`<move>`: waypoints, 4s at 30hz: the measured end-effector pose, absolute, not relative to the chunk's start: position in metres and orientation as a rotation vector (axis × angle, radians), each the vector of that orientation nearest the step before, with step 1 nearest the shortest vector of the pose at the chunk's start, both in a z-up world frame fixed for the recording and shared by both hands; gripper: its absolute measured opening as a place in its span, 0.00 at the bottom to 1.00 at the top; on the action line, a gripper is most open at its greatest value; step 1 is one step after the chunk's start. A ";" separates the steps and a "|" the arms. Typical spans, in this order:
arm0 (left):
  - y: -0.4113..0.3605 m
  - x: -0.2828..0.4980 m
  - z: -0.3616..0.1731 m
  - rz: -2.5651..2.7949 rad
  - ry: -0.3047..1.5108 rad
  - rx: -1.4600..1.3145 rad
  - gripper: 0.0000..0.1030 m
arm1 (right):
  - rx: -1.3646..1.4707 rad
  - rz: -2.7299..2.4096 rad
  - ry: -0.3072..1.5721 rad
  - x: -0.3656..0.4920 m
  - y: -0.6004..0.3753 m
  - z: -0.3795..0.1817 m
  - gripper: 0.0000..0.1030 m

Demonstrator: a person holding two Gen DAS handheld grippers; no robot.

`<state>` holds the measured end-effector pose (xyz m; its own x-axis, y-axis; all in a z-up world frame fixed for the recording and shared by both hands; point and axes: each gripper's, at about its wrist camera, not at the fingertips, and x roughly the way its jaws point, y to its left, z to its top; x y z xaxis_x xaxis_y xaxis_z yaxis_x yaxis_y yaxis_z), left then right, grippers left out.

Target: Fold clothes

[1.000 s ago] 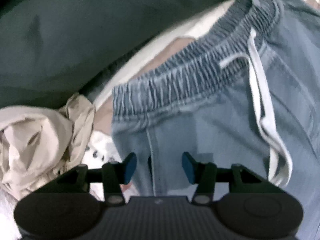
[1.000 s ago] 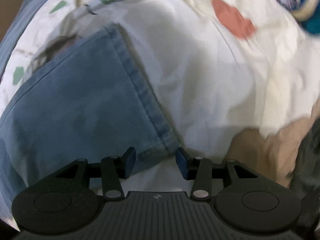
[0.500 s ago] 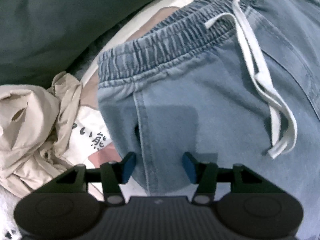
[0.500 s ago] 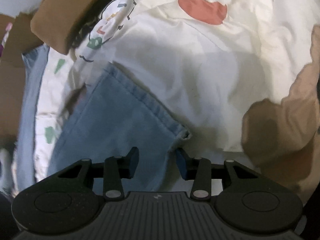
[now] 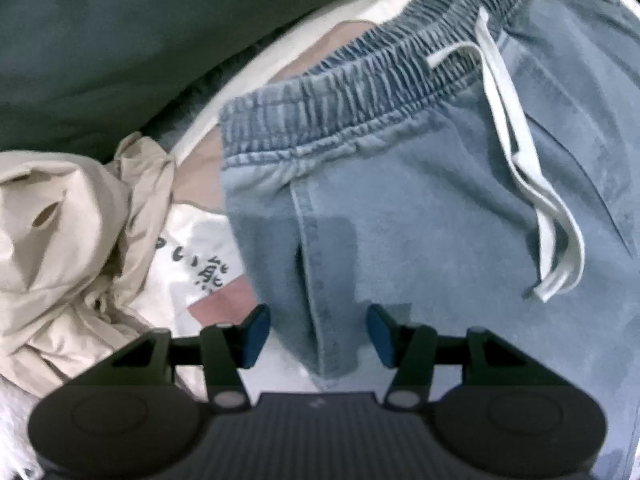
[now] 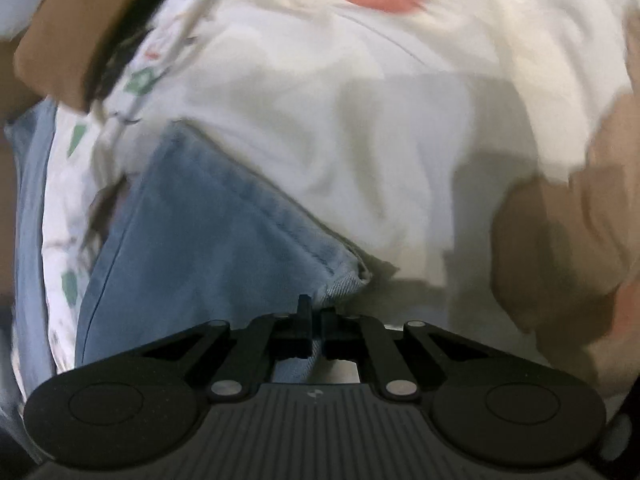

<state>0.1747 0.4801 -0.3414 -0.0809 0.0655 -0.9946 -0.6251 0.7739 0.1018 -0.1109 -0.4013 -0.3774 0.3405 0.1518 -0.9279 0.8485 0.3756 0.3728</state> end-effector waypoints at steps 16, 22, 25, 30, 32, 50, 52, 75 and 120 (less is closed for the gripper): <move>0.486 0.128 -0.344 0.587 1.367 -0.757 0.45 | 1.016 -0.599 1.263 -0.069 -0.404 -0.320 0.01; 0.473 0.114 -0.333 0.558 1.320 -0.819 0.45 | 0.983 -0.583 1.254 -0.055 -0.404 -0.302 0.02; 0.465 0.108 -0.331 0.540 1.310 -0.856 0.43 | 0.975 -0.584 1.262 -0.052 -0.404 -0.299 0.02; 0.445 0.111 -0.336 0.494 1.293 -0.885 0.42 | 0.968 -0.587 1.273 -0.048 -0.405 -0.297 0.02; 0.439 0.111 -0.342 0.494 1.283 -0.904 0.42 | 0.968 -0.588 1.273 -0.045 -0.406 -0.296 0.02; 0.414 0.104 -0.320 0.514 1.137 -1.114 0.42 | 0.934 -0.529 1.263 -0.026 -0.410 -0.284 0.02; 0.419 0.103 -0.317 0.494 1.115 -1.083 0.42 | 0.933 -0.525 1.258 -0.024 -0.410 -0.283 0.02; 0.457 0.081 -0.333 0.574 1.125 -0.963 0.15 | 0.926 -0.476 1.207 -0.014 -0.409 -0.272 0.01; 0.419 0.280 -0.251 0.247 0.951 -0.950 0.14 | 0.784 -0.376 0.927 0.140 -0.419 -0.164 0.02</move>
<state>0.2801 0.4192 -0.2512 0.5883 -0.2085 -0.7813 -0.5623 0.5889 -0.5805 0.1398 -0.4185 -0.1642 0.5636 0.0343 -0.8253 0.5996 0.6703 0.4373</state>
